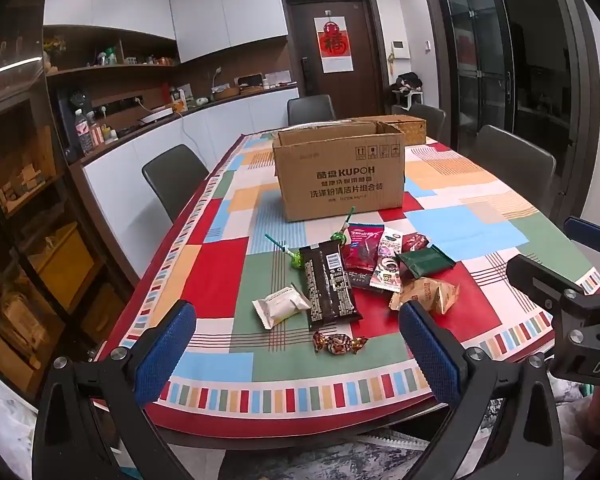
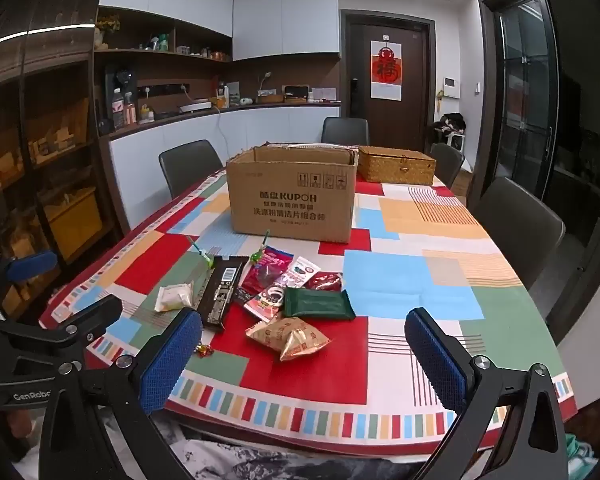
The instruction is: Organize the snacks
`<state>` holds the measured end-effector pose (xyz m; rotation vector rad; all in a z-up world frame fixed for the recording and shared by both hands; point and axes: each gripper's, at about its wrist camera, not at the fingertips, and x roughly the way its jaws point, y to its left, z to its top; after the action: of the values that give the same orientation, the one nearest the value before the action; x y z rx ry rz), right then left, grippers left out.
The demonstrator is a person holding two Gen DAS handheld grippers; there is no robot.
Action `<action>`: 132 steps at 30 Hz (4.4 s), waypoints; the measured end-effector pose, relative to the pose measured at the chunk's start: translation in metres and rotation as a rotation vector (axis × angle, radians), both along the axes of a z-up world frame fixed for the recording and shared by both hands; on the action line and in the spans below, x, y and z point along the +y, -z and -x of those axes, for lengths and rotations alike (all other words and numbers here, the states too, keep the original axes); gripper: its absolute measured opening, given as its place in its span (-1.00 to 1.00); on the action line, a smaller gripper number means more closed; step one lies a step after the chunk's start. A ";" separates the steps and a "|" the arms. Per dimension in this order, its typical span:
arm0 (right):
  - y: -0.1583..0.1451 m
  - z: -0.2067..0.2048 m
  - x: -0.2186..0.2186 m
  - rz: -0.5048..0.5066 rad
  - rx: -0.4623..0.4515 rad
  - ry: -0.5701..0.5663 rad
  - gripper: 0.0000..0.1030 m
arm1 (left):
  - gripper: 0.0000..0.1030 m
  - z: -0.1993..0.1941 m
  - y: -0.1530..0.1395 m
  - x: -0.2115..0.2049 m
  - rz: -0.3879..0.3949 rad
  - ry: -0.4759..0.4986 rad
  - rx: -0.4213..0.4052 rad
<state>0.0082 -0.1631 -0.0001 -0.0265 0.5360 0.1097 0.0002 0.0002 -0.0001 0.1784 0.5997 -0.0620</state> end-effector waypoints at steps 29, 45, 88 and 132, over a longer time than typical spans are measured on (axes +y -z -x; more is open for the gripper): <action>0.002 0.002 -0.003 0.000 0.003 0.000 0.99 | 1.00 0.009 -0.007 -0.001 0.002 -0.008 -0.038; 0.002 0.003 -0.002 -0.002 0.003 -0.001 0.99 | 1.00 0.009 -0.008 0.000 0.004 -0.009 -0.041; 0.000 0.002 -0.001 0.011 0.001 -0.001 0.99 | 1.00 0.004 -0.004 0.000 0.010 0.001 -0.018; 0.119 -0.156 0.014 0.014 0.608 -0.189 0.59 | -0.22 -0.126 0.114 -0.004 0.265 0.142 0.683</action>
<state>0.1643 -0.1493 -0.1187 -0.0579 1.1417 0.3038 0.1258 -0.0040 -0.1142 -0.0666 1.2496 -0.3478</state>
